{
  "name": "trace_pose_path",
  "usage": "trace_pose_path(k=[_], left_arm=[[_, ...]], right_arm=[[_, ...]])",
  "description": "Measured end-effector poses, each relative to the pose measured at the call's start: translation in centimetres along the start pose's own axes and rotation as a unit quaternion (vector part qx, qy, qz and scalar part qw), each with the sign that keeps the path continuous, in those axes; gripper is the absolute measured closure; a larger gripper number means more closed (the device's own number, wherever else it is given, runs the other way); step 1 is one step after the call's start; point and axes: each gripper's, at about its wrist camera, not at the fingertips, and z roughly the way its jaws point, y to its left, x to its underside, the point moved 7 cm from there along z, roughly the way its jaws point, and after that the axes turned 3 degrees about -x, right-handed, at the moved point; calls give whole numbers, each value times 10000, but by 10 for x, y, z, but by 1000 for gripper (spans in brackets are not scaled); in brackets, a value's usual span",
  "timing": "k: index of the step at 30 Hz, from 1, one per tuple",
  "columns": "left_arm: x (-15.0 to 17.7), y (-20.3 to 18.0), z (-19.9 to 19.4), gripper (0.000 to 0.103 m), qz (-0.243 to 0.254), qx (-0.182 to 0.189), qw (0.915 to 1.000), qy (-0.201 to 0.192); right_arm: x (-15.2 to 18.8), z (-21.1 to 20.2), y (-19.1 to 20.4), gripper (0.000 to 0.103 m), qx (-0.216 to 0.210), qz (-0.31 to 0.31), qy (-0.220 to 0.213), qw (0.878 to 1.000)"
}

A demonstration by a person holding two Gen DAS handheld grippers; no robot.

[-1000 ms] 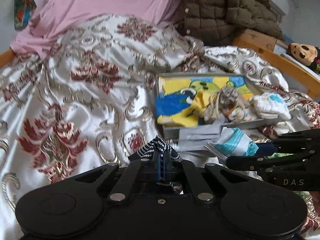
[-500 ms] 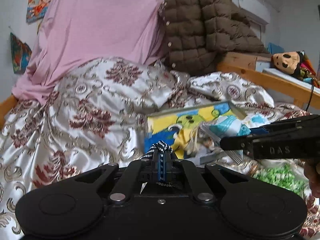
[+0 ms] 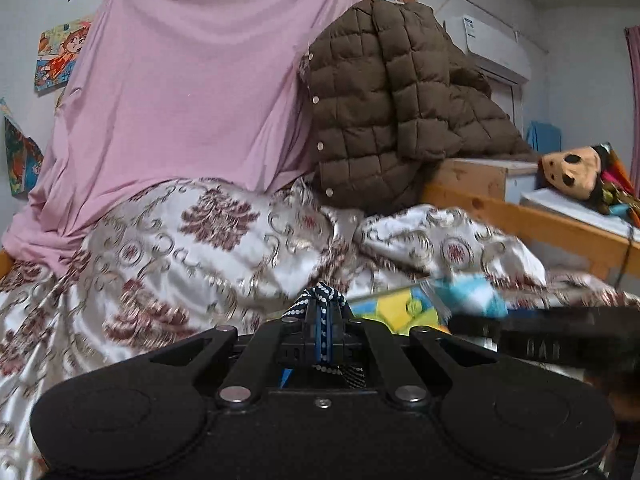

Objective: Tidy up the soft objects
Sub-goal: 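Carry the striped sock with the left tool while the right tool carries the packet to the tray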

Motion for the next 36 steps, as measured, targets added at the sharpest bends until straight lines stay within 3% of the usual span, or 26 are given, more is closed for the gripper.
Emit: trace_pose_path(k=[8, 14, 22, 28, 30, 36], left_arm=[[-10, -9, 75, 102, -243, -159, 9995, 130], [-8, -13, 112, 102, -647, -222, 9976, 72], [11, -32, 148, 102, -469, -124, 9980, 405], [31, -35, 160, 100, -530, -98, 9958, 745], [34, -34, 162, 95, -633, -87, 9944, 840], [34, -24, 158, 80, -915, -89, 9914, 928]], right_arm=[[14, 50, -40, 76, 342, 512, -47, 9981], [25, 64, -59, 74, 484, 933, -271, 9941], [46, 89, -80, 69, 502, 1403, -311, 9883], [57, 99, -90, 55, 605, 1691, -184, 9836], [59, 103, -93, 43, 620, 1740, -172, 9826], [57, 102, -99, 27, 641, 1886, -249, 9796]])
